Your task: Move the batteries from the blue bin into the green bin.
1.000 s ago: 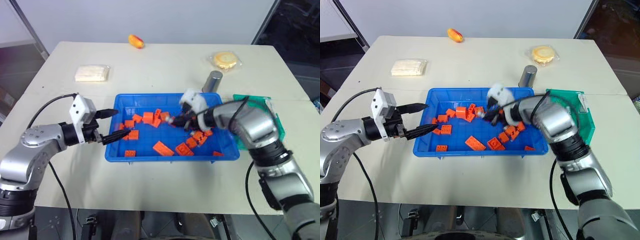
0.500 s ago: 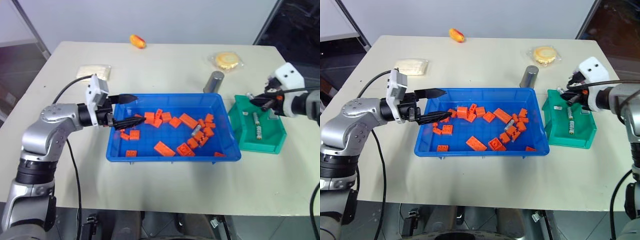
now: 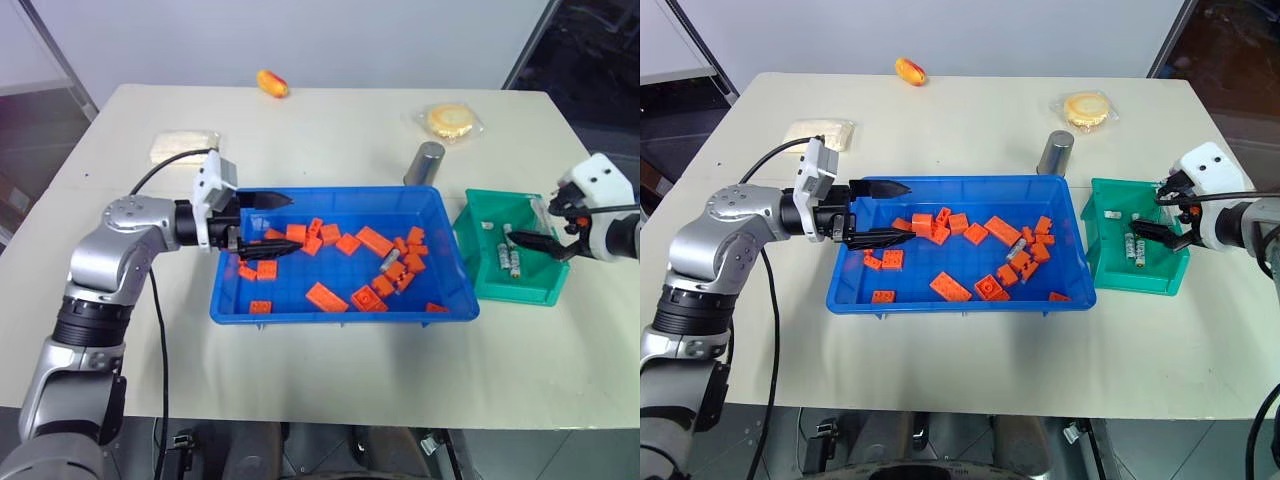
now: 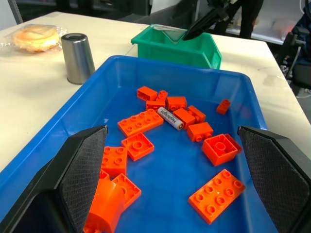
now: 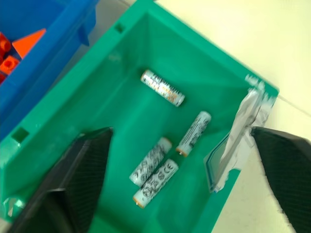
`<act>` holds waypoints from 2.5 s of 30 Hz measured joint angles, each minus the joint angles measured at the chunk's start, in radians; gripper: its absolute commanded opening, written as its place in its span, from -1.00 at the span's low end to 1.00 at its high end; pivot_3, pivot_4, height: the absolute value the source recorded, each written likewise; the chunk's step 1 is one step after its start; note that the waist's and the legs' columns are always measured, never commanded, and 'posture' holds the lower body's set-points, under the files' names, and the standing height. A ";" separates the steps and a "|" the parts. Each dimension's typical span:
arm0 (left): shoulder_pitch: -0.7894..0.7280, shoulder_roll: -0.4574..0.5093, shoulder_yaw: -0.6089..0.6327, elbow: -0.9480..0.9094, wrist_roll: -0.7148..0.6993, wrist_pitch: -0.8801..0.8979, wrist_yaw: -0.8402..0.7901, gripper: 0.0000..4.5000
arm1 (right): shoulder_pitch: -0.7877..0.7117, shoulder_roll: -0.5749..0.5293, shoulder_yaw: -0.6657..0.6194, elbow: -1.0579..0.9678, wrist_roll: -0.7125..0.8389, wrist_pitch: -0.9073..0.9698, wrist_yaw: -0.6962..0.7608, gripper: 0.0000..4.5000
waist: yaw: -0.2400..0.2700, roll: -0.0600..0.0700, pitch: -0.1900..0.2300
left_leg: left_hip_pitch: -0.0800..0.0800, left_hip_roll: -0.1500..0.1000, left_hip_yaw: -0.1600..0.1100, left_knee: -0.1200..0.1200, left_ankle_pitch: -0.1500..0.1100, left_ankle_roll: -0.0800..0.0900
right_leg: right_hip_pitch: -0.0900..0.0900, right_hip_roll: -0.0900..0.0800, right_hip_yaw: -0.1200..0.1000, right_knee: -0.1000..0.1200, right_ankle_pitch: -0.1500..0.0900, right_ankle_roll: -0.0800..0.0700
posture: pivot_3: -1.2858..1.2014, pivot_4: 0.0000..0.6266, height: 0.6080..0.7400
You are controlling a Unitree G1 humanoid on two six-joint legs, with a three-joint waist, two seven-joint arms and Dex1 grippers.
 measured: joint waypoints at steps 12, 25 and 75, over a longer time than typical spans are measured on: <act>0.112 0.042 0.056 -0.069 -0.001 0.015 0.059 1.00 | -0.257 0.206 0.183 -0.091 0.103 0.064 0.026 0.98 | -0.007 0.000 0.000 | -0.001 0.000 -0.001 0.000 0.000 0.000 | 0.000 -0.001 0.000 0.000 0.000 0.000 | 0.03 -0.52 1.00; 0.294 0.073 0.143 -0.251 -0.049 0.076 0.170 1.00 | -0.209 0.291 0.381 -0.112 0.117 0.045 0.112 0.98 | 0.003 0.000 0.000 | -0.001 0.000 -0.001 0.001 0.000 0.000 | 0.000 -0.001 -0.001 0.000 0.000 0.000 | 0.03 -0.52 1.00; 0.276 0.060 0.140 -0.294 -0.071 0.088 0.219 1.00 | -0.303 0.373 0.511 0.066 -0.148 -0.119 0.138 -0.99 | 0.002 0.000 0.000 | 0.001 0.000 -0.001 0.000 0.000 0.000 | 0.001 0.000 -0.001 0.000 0.000 0.000 | 0.03 -0.52 1.00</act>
